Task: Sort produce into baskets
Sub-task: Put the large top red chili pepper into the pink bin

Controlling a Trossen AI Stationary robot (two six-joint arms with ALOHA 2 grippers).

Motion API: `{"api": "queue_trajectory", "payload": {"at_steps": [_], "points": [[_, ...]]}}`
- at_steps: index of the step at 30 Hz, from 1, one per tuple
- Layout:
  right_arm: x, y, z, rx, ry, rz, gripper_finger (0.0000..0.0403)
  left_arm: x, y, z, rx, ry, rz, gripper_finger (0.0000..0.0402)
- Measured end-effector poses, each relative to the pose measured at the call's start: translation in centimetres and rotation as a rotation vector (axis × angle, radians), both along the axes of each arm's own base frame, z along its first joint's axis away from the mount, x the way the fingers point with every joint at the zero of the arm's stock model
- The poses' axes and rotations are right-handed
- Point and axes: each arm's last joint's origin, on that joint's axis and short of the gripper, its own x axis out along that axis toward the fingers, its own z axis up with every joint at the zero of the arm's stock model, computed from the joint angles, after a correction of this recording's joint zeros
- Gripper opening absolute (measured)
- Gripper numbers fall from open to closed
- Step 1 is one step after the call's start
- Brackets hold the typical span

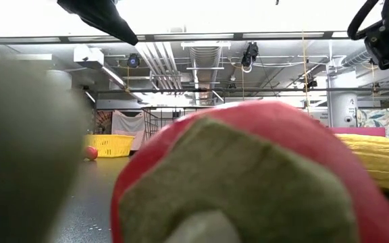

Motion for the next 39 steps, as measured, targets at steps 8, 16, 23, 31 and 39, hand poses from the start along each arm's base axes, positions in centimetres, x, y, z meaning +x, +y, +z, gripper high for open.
{"api": "queue_trajectory", "payload": {"at_steps": [8,16,23,31,39], "points": [[1.0,0.7,-2.4,-0.058,0.051,0.071,0.0325,0.1,0.3,0.0,0.007,0.003,0.006,0.0125],[2.3,1.7,-3.8,-0.091,0.082,0.111,0.0278,0.2,0.4,0.0,0.006,0.003,0.009,0.0125],[2.7,2.0,-4.0,-0.092,0.087,0.145,0.0171,0.2,0.4,0.0,0.006,0.003,0.009,0.0125],[3.0,1.9,-2.4,-0.062,0.034,0.159,0.0111,0.1,0.4,0.0,0.006,0.003,0.009,0.0125],[4.7,0.6,1.2,-0.072,-0.126,0.150,0.0114,0.1,0.4,0.0,0.006,0.004,0.009,0.0125]]}}
